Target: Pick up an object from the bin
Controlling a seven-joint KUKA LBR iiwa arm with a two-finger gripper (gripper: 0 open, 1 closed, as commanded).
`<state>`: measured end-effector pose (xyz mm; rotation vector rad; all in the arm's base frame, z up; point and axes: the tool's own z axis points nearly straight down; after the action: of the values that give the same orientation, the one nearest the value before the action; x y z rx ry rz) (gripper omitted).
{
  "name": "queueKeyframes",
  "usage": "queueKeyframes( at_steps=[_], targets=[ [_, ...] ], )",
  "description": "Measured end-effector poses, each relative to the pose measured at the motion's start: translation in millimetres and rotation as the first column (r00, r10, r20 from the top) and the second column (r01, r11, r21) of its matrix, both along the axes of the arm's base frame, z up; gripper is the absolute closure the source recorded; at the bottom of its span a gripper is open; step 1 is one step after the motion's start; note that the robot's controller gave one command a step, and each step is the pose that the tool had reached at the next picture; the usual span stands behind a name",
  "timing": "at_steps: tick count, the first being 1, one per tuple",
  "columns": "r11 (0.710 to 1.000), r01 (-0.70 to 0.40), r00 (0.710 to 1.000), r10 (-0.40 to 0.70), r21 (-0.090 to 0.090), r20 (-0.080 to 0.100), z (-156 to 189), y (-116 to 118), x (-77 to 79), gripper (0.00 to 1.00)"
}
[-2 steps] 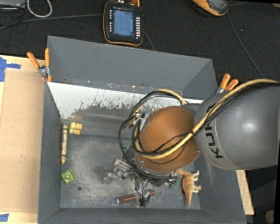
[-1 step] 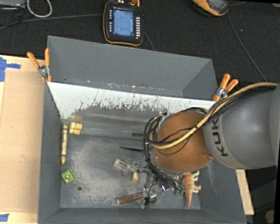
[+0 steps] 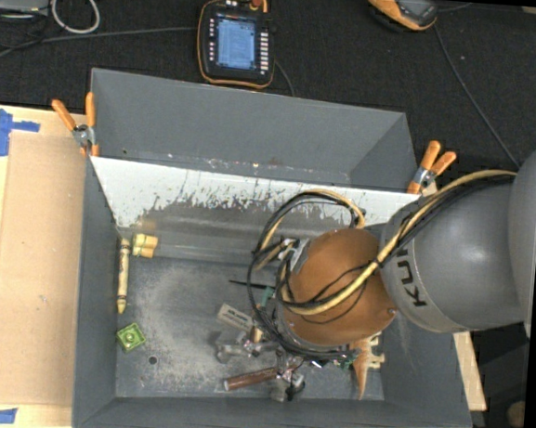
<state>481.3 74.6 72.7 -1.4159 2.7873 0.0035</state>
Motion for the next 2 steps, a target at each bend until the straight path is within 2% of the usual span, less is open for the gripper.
queueKeyframes(
  at_steps=[1,2],
  targets=[
    [0.939,0.344,0.939,-0.344,-0.006,-0.011,-3.4,-7.4,6.3,1.0],
    [0.939,0.345,0.938,-0.345,-0.006,-0.012,-3.5,-7.6,6.3,1.0]
  ],
)
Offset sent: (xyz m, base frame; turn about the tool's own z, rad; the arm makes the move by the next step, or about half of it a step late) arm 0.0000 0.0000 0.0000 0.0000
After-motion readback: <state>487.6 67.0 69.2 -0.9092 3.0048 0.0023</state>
